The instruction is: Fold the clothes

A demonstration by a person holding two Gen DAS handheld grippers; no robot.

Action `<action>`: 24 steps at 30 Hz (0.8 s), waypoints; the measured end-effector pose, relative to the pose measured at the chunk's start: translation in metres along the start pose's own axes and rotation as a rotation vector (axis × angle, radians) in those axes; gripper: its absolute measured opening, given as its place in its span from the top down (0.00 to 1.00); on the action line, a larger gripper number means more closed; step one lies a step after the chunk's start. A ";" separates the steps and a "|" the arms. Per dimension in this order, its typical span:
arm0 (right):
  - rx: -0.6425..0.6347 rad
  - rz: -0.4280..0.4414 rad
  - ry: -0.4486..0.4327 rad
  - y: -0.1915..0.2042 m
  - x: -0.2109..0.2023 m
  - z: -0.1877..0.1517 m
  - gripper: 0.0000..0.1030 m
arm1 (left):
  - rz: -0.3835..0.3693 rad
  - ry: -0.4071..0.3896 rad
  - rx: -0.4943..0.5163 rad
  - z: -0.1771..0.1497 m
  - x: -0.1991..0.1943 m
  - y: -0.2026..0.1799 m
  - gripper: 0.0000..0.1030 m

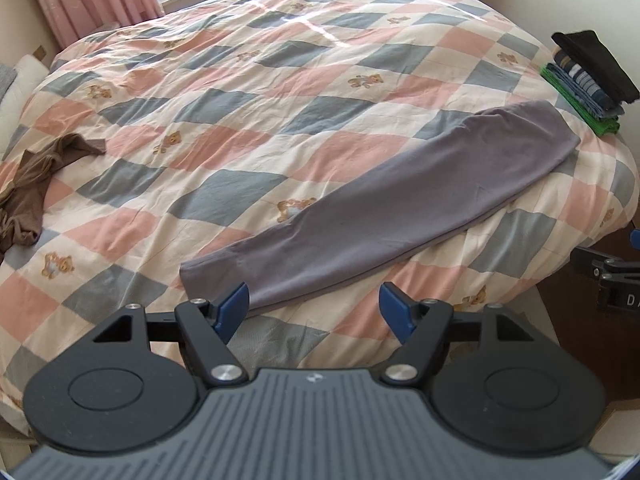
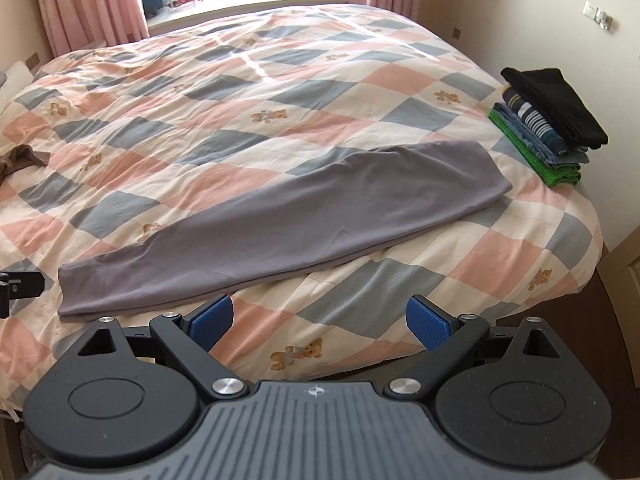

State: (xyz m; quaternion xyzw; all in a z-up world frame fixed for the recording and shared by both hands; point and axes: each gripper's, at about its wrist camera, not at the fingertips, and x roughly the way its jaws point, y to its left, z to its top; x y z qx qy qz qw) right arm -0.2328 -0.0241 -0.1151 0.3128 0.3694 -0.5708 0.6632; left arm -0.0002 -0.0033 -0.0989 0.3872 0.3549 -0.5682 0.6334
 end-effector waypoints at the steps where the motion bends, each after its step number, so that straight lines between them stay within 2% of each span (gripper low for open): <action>1: 0.009 -0.005 0.002 0.002 0.001 0.000 0.07 | -0.004 0.003 0.011 0.003 0.003 0.001 0.33; 8: 0.115 -0.061 0.005 0.033 0.010 -0.004 0.07 | -0.062 0.026 0.145 0.018 0.030 0.031 0.32; 14: 0.162 -0.085 0.032 0.104 0.026 -0.023 0.07 | -0.187 0.035 0.254 0.029 0.070 0.118 0.34; 15: 0.154 -0.089 0.039 0.120 0.030 -0.028 0.07 | -0.214 0.034 0.275 0.030 0.079 0.136 0.36; 18: 0.126 -0.096 0.055 0.168 0.044 -0.045 0.10 | -0.292 0.055 0.343 0.032 0.112 0.182 0.59; 19: 0.115 -0.087 0.058 0.184 0.049 -0.050 0.11 | -0.320 0.069 0.360 0.034 0.124 0.197 0.70; 20: 0.098 -0.071 0.059 0.200 0.054 -0.056 0.15 | -0.346 0.085 0.376 0.035 0.137 0.211 0.75; 24: -0.065 -0.001 0.050 0.269 0.077 -0.076 0.27 | -0.434 0.152 0.401 0.046 0.191 0.243 0.74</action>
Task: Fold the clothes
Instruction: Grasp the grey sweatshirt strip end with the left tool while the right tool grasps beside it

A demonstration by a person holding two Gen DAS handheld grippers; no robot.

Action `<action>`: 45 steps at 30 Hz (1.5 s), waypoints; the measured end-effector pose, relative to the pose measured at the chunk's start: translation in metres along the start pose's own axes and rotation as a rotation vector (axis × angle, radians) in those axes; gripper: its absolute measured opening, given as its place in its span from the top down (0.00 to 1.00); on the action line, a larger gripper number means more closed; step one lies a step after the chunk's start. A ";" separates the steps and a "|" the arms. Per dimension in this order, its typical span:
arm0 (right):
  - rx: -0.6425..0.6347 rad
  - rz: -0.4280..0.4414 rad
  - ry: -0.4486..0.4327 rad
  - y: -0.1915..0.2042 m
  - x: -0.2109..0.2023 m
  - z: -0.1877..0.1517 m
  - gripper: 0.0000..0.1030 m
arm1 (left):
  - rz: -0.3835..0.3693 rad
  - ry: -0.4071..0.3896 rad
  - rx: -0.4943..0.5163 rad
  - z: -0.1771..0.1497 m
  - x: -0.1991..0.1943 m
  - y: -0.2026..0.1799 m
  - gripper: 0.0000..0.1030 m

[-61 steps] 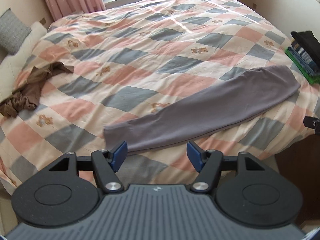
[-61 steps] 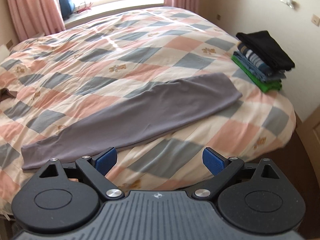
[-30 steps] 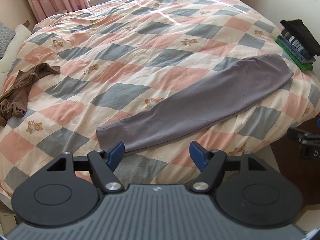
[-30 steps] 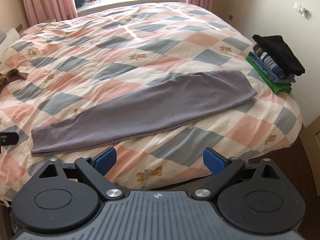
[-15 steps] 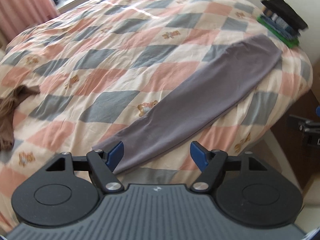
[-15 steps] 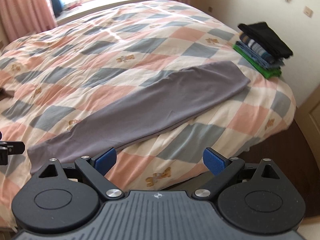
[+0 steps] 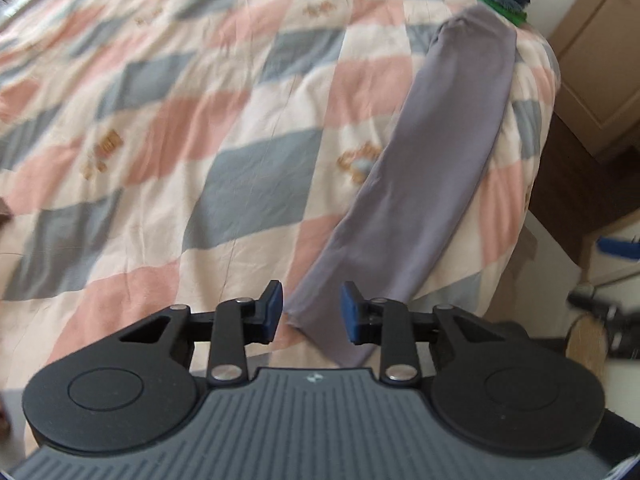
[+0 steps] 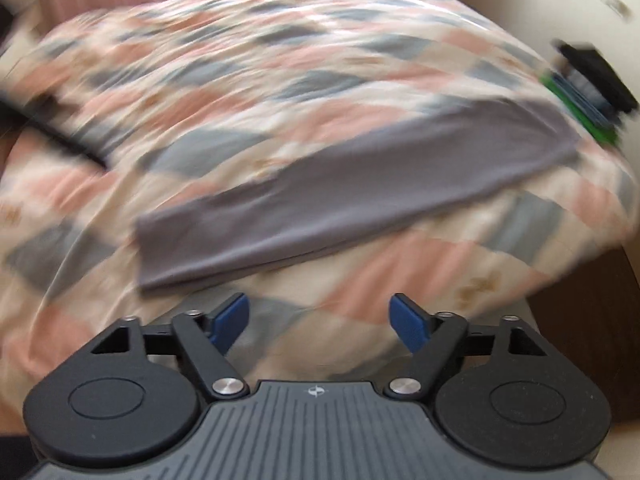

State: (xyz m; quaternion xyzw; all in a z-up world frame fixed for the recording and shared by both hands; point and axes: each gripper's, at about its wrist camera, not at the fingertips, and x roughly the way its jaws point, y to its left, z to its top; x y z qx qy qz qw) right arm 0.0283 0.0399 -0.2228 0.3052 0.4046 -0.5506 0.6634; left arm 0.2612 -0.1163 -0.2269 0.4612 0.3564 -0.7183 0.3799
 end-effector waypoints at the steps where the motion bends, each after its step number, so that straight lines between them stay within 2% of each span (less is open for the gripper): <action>1: -0.060 0.014 -0.008 0.018 0.007 -0.003 0.29 | -0.038 0.007 -0.006 0.001 0.010 0.011 0.70; 3: -0.214 0.023 -0.039 0.055 0.021 -0.008 0.38 | -0.116 0.024 -0.033 0.003 0.031 0.027 0.66; 7: -0.490 0.025 -0.123 0.114 0.055 -0.021 0.39 | -0.208 0.040 -0.019 0.008 0.072 0.041 0.58; 9: -0.598 0.000 -0.161 0.136 0.077 -0.031 0.40 | -0.229 0.058 0.012 0.009 0.094 0.041 0.57; 13: -0.798 -0.090 -0.210 0.160 0.121 -0.053 0.40 | -0.267 0.104 0.045 0.000 0.125 0.044 0.57; 20: -1.021 -0.188 -0.326 0.179 0.158 -0.085 0.42 | -0.359 0.168 0.100 -0.020 0.141 0.045 0.59; 21: -1.038 -0.197 -0.344 0.181 0.161 -0.087 0.42 | -0.364 0.174 0.098 -0.021 0.143 0.046 0.60; 23: -1.066 -0.214 -0.373 0.184 0.168 -0.091 0.42 | -0.375 0.187 0.086 -0.021 0.146 0.047 0.73; 26: -1.106 -0.235 -0.423 0.187 0.177 -0.094 0.43 | -0.424 0.218 -0.033 -0.016 0.152 0.062 0.86; 27: -1.108 -0.229 -0.433 0.186 0.177 -0.093 0.49 | -0.434 0.227 -0.065 -0.016 0.153 0.065 0.87; 28: -1.099 -0.209 -0.433 0.184 0.177 -0.091 0.53 | -0.435 0.230 -0.086 -0.016 0.153 0.067 0.88; 30: -1.061 -0.155 -0.420 0.177 0.173 -0.083 0.88 | -0.447 0.237 -0.128 -0.016 0.150 0.067 0.90; 31: -1.027 -0.122 -0.415 0.170 0.168 -0.076 0.95 | -0.458 0.239 -0.160 -0.014 0.146 0.067 0.92; 32: -0.978 -0.079 -0.412 0.160 0.162 -0.066 0.96 | -0.471 0.238 -0.194 -0.011 0.142 0.066 0.92; 35: -0.725 0.121 -0.401 0.113 0.131 -0.021 0.96 | -0.509 0.183 -0.270 0.007 0.118 0.058 0.92; 37: -0.522 0.264 -0.384 0.065 0.113 0.009 0.96 | -0.515 0.130 -0.289 0.030 0.102 0.046 0.92; 39: -0.346 0.352 -0.367 0.008 0.103 0.035 0.96 | -0.500 0.052 -0.277 0.063 0.089 0.025 0.86; 42: -0.135 0.412 -0.341 -0.091 0.103 0.069 0.96 | -0.517 -0.086 -0.301 0.116 0.076 -0.011 0.83; 44: -0.029 0.422 -0.327 -0.160 0.111 0.084 0.95 | -0.484 -0.184 -0.308 0.150 0.073 -0.041 0.69; 45: 0.004 0.420 -0.307 -0.192 0.122 0.089 0.95 | -0.459 -0.230 -0.307 0.165 0.073 -0.058 0.68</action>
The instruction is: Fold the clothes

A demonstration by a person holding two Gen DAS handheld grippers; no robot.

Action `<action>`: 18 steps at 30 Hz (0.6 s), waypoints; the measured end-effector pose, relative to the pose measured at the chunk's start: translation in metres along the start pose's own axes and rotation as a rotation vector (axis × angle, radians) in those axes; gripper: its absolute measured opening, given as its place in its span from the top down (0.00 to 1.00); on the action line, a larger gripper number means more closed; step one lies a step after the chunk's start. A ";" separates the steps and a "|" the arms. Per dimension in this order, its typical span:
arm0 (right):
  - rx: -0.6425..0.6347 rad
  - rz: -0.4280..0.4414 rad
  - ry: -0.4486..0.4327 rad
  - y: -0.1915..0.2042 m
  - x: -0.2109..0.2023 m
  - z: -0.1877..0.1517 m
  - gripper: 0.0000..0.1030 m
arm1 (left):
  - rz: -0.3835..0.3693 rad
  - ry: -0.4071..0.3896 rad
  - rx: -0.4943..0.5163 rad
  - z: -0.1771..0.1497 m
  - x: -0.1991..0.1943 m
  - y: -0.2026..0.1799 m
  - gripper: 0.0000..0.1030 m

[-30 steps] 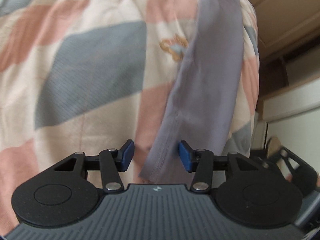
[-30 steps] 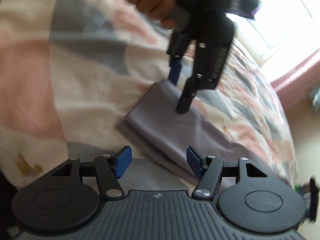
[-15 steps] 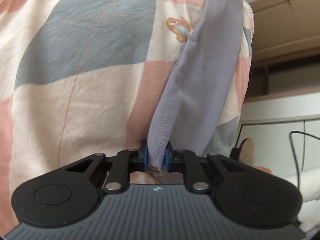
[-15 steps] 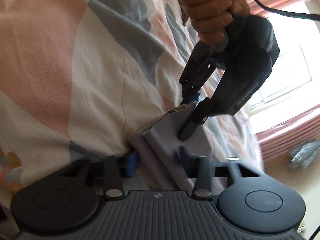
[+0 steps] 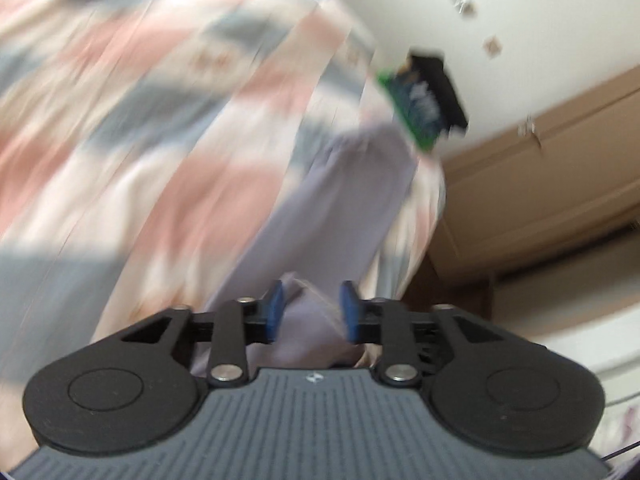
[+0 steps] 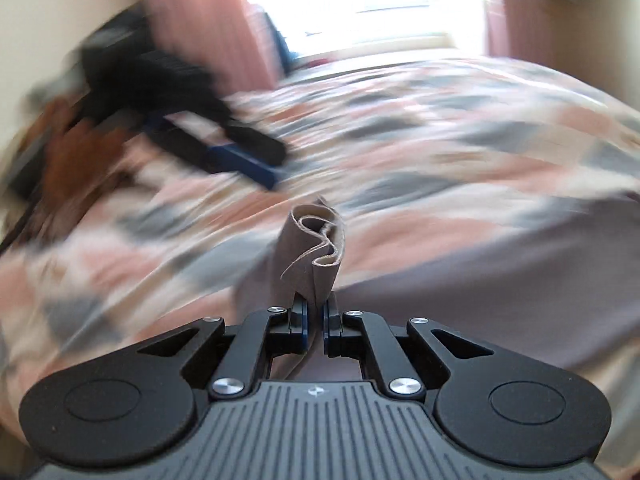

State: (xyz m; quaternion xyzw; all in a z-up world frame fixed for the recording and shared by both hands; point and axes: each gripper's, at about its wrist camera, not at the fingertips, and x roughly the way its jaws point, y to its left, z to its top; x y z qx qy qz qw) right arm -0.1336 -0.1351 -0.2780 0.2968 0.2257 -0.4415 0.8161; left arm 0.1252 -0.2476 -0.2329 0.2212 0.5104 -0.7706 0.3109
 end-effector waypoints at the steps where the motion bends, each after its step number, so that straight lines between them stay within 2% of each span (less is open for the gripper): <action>1: 0.036 -0.008 0.013 -0.035 -0.001 0.004 0.95 | 0.022 -0.036 0.007 0.005 0.014 -0.015 0.67; 3: 0.108 -0.024 0.038 -0.104 -0.004 0.013 0.94 | 0.057 -0.073 -0.005 0.008 0.051 -0.040 0.67; 5: 0.182 -0.031 0.066 -0.171 -0.005 0.020 0.93 | 0.104 -0.059 -0.033 0.004 0.091 -0.054 0.69; 8: 0.310 0.054 0.187 -0.246 0.015 0.003 0.93 | 0.217 0.006 -0.069 -0.015 0.149 -0.061 0.71; 10: 0.369 0.164 0.238 -0.269 0.022 -0.005 0.91 | 0.279 0.050 -0.109 -0.032 0.175 -0.060 0.72; 12: 0.430 0.237 0.260 -0.284 0.024 -0.010 0.74 | 0.322 0.076 -0.152 -0.047 0.190 -0.057 0.73; 14: 0.531 0.292 0.240 -0.297 0.025 -0.012 0.55 | 0.348 0.075 -0.171 -0.058 0.190 -0.056 0.73; 16: 0.604 0.325 0.213 -0.308 0.031 -0.009 0.53 | 0.355 0.067 -0.187 -0.064 0.187 -0.057 0.73; 18: 0.624 0.356 0.237 -0.315 0.048 -0.003 0.53 | 0.352 0.061 -0.209 -0.067 0.185 -0.054 0.72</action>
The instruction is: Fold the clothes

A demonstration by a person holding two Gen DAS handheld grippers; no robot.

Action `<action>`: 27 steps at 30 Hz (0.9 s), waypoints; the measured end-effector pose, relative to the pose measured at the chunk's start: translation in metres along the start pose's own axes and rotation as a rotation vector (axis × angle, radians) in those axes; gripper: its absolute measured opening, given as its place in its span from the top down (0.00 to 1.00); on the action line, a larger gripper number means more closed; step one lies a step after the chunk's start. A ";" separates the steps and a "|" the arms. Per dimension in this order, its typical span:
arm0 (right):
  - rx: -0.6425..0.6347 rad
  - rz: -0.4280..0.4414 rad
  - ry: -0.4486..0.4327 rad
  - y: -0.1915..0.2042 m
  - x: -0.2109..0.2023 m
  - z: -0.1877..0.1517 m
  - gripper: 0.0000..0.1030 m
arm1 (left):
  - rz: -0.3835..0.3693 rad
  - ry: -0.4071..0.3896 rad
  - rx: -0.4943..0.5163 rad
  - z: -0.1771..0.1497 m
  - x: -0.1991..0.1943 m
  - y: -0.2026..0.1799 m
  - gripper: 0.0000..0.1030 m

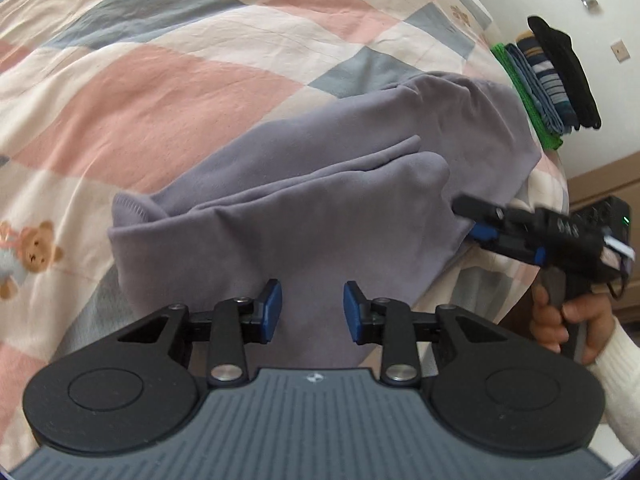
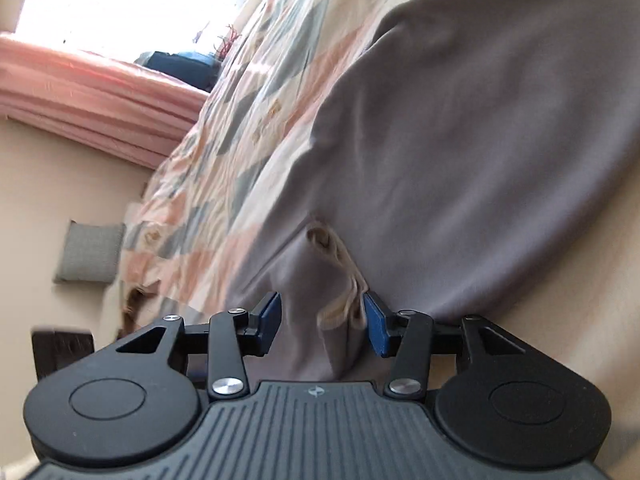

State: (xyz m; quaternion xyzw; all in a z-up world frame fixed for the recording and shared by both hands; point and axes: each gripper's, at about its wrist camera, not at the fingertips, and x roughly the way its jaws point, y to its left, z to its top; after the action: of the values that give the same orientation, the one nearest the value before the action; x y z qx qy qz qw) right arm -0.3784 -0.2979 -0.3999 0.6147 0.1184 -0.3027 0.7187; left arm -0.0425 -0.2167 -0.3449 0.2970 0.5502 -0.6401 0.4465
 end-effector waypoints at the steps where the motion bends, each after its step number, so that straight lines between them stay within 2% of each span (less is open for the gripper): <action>1: 0.002 0.005 0.020 -0.001 0.007 0.007 0.53 | -0.003 0.002 -0.013 0.001 -0.001 0.003 0.73; 2: -0.002 -0.001 0.040 -0.001 0.013 0.013 0.61 | -0.010 0.003 -0.023 0.002 -0.001 0.005 0.73; 3: -0.007 -0.007 0.060 0.000 0.018 0.018 0.84 | -0.014 0.003 -0.030 0.003 -0.001 0.007 0.73; 5: -0.030 -0.019 0.093 0.004 0.026 0.029 0.91 | -0.018 -0.002 -0.038 0.007 -0.002 0.006 0.75; 8: -0.188 -0.048 0.077 0.032 0.005 0.037 0.93 | -0.019 -0.011 -0.036 0.014 -0.008 0.000 0.75; 13: -0.324 -0.140 -0.052 0.061 -0.043 0.062 0.94 | -0.044 -0.052 0.011 0.032 -0.016 -0.030 0.75; 16: -0.331 -0.228 -0.115 0.041 -0.076 0.089 0.93 | -0.042 -0.067 0.026 0.046 -0.003 -0.054 0.75; 20: -0.335 -0.294 -0.152 0.001 -0.107 0.128 0.93 | -0.031 -0.098 0.026 0.057 0.023 -0.085 0.75; 27: -0.381 -0.348 -0.165 -0.047 -0.155 0.168 0.94 | 0.013 -0.100 0.022 0.063 0.067 -0.129 0.75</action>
State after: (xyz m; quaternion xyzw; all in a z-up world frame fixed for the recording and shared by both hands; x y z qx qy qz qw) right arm -0.5617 -0.4166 -0.3173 0.4122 0.2183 -0.4430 0.7657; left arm -0.1798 -0.2952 -0.3332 0.2732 0.5182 -0.6573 0.4741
